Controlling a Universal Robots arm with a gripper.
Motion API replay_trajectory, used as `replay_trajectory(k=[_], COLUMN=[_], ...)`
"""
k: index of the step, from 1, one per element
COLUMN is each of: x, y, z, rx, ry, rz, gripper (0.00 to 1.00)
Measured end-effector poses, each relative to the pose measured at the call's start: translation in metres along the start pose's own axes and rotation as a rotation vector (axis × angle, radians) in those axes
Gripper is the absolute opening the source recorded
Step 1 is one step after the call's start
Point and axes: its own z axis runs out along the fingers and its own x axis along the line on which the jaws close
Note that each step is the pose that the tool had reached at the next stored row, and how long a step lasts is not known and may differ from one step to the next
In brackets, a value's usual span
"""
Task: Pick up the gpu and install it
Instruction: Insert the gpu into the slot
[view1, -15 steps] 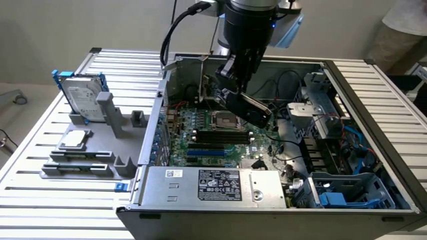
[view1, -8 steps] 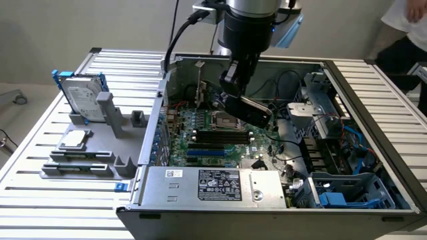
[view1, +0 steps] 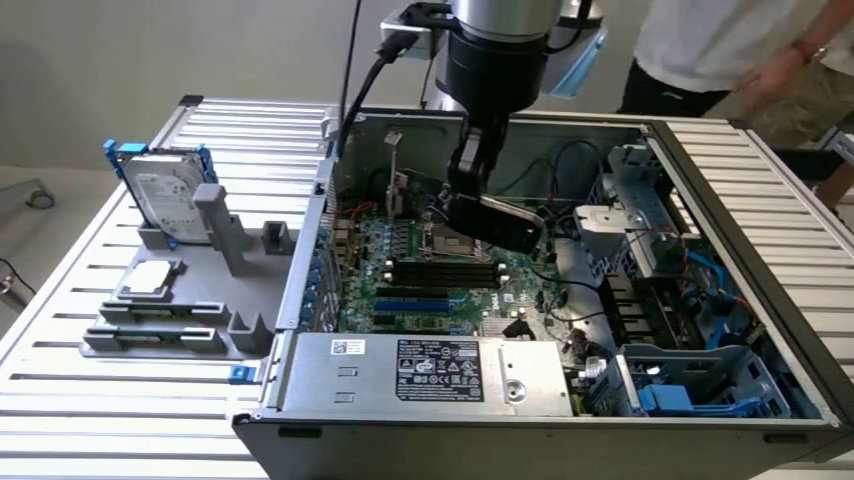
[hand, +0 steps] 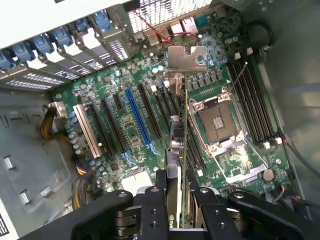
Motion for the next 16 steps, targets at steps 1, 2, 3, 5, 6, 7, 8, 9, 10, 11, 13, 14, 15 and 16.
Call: replay_trajectory(k=[1,2,3,5,6,7,8,9,10,11,13,14,15,16], x=[0.0000,0.0000,0.0001,0.0001,0.0001,0.0001,0.0002,0.0002,0.0002,0.0002,0.0002,0.0002,0.0003,0.0003], y=[0.0000,0.0000,0.0000,0.0000,0.0000,0.0000,0.0000,-0.0001,0.0000,0.0000,0.0000,-0.0001,0.0000,0.0000], z=[0.0005,0.0010,0.0015,0.0025,0.0030,0.0035,0.0039,0.0044,0.0048,0.0051,0.0056,0.0058,0.0058,0.0059], rx=[-0.0007,-0.0013,-0.0019,-0.0032,-0.0038,-0.0044,-0.0050,-0.0056,-0.0062,-0.0068,-0.0081,-0.0087,-0.0093,-0.0099], ry=[0.0002,0.0002,0.0004,0.0008,0.0008,0.0010,0.0013,0.0015,0.0017,0.0018,0.0023,0.0025,0.0027,0.0029], rz=[-0.019,-0.038,-0.055,-0.091,-0.109,-0.127,-0.145,-0.165,-0.183,-0.201,-0.237,-0.255,-0.272,-0.290], gripper=[0.26,0.26,0.26,0.26,0.26,0.26,0.26,0.26,0.26,0.26,0.26,0.26,0.26,0.26])
